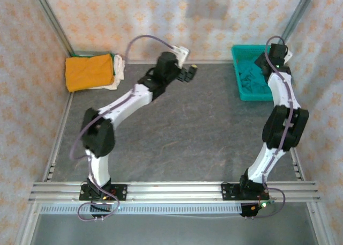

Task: Fold and stack the t-shirts

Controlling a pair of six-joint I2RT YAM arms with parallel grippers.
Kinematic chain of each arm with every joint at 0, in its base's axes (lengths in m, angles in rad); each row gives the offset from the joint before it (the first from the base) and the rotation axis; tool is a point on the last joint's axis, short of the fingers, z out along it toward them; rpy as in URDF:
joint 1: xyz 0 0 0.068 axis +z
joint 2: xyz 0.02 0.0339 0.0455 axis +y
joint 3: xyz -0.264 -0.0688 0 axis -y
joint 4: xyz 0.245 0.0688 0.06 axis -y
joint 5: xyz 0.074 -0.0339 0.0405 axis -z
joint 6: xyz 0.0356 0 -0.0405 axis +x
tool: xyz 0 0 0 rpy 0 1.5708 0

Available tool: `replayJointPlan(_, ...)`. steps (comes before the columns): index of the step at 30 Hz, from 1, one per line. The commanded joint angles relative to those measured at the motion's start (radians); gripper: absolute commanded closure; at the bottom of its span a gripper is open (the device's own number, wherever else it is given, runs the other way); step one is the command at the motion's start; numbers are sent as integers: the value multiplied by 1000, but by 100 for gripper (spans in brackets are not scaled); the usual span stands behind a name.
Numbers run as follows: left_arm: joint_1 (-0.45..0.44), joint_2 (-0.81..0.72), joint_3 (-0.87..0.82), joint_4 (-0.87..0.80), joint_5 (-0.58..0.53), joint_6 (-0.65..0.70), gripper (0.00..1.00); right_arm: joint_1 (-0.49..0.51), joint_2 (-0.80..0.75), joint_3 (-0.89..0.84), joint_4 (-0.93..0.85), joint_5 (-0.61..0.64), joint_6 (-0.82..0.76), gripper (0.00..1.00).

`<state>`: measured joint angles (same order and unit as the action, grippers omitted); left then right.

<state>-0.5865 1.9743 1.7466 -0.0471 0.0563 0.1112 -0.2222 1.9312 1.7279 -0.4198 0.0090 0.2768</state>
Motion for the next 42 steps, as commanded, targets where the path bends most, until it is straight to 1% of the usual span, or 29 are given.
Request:
replayJointPlan(1, -39, 68, 94, -136, 76, -24, 2, -17, 147, 163, -201, -61, 18, 8)
replayJointPlan(3, -60, 86, 81, -110, 87, -27, 2, -15, 252, 270, -257, -96, 11, 8)
replayJointPlan(5, -70, 92, 63, -100, 78, -31, 1, -15, 332, 344, -280, -140, 14, 10)
replayJointPlan(6, -72, 91, 51, -94, 75, -39, 1, -15, 368, 376, -292, -156, 22, 14)
replayJointPlan(8, -72, 81, 20, -77, 69, -47, 1, -13, 420, 428, -312, -203, 42, 16)
replayJointPlan(11, -72, 62, -19, -72, 43, -48, 2, 7, 477, 477, -310, -231, 58, 26)
replayJointPlan(12, -72, 53, -36, -62, 36, -48, 1, 14, 497, 499, -312, -246, 58, 35)
replayJointPlan(13, -70, 41, -56, -50, 31, -48, 2, 18, 521, 528, -322, -263, 61, 47)
replayJointPlan(15, -70, 14, -98, -22, 19, -59, 2, 21, 548, 584, -350, -290, 70, 79)
replayJointPlan(16, -70, -6, -118, -11, 14, -64, 2, 22, 546, 594, -349, -302, 72, 93)
replayJointPlan(17, -70, -28, -137, 0, 9, -70, 2, 23, 535, 600, -352, -303, 74, 100)
replayJointPlan(20, -69, -140, -220, 53, 6, -92, 2, 33, 443, 586, -362, -278, 64, 100)
replayJointPlan(23, -66, -264, -310, 101, -4, -99, 2, 38, 297, 527, -348, -231, 53, 100)
replayJointPlan(27, -45, -398, -362, 73, -1, -106, 1, 43, 127, 482, -347, -187, 36, 100)
replayJointPlan(31, -21, -512, -400, 44, 4, -101, 1, 70, 26, 540, -423, -160, -10, 100)
replayJointPlan(35, -9, -624, -460, 26, -31, -69, 0, 142, -78, 629, -509, -90, -80, 100)
replayJointPlan(37, 3, -665, -482, 3, -40, -70, 0, 180, -128, 671, -538, -76, -104, 100)
replayJointPlan(40, 13, -732, -532, -7, -30, -63, 0, 279, -203, 715, -553, -37, -159, 100)
replayJointPlan(42, 14, -781, -565, -19, -41, -63, 0, 351, -257, 718, -546, -50, -171, 100)
